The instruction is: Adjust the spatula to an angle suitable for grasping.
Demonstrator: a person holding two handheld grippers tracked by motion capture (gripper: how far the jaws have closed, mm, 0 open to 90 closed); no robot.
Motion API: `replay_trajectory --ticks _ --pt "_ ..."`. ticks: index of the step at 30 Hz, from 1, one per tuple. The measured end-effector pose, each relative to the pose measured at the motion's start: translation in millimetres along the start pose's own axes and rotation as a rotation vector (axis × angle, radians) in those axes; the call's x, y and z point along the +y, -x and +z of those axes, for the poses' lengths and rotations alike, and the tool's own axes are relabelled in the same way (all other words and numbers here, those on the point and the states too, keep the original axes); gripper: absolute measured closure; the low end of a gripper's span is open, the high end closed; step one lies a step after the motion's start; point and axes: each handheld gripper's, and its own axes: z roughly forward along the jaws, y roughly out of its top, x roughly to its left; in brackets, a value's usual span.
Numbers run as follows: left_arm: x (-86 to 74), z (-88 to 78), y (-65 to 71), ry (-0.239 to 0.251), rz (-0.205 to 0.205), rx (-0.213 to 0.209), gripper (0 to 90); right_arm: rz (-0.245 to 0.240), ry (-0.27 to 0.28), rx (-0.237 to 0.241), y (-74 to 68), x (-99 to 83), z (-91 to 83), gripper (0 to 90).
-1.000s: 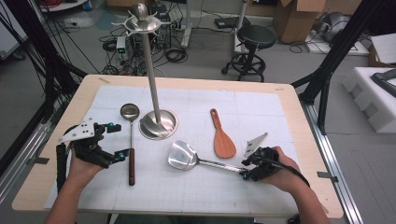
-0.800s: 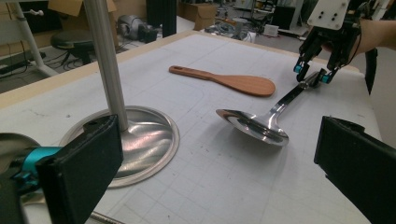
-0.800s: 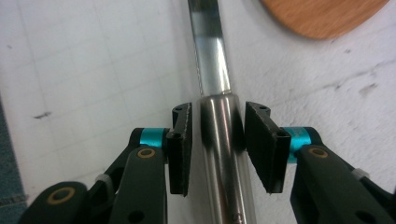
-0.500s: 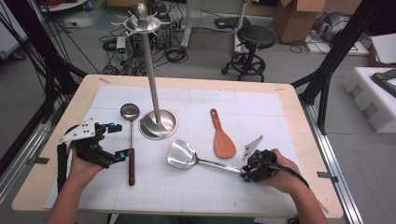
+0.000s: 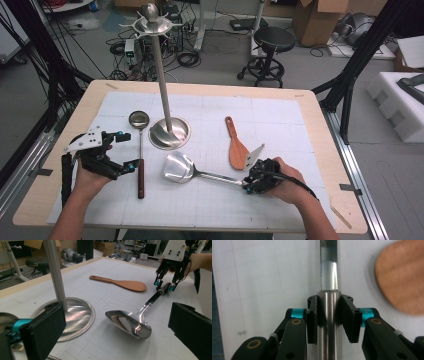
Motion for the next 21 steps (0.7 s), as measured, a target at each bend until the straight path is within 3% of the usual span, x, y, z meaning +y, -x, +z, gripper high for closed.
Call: replay_trajectory --ticks 6,21 --pt "0.7 -1.8 -0.1 0.008 -0.002 0.002 1.7 -0.038 0.005 0.014 -2.6 23.0 10.3 68.6" --pt "1.9 0.6 1.4 -0.007 0.012 -0.001 1.7 -0.073 0.003 0.031 -4.6 51.8 23.3 68.6"
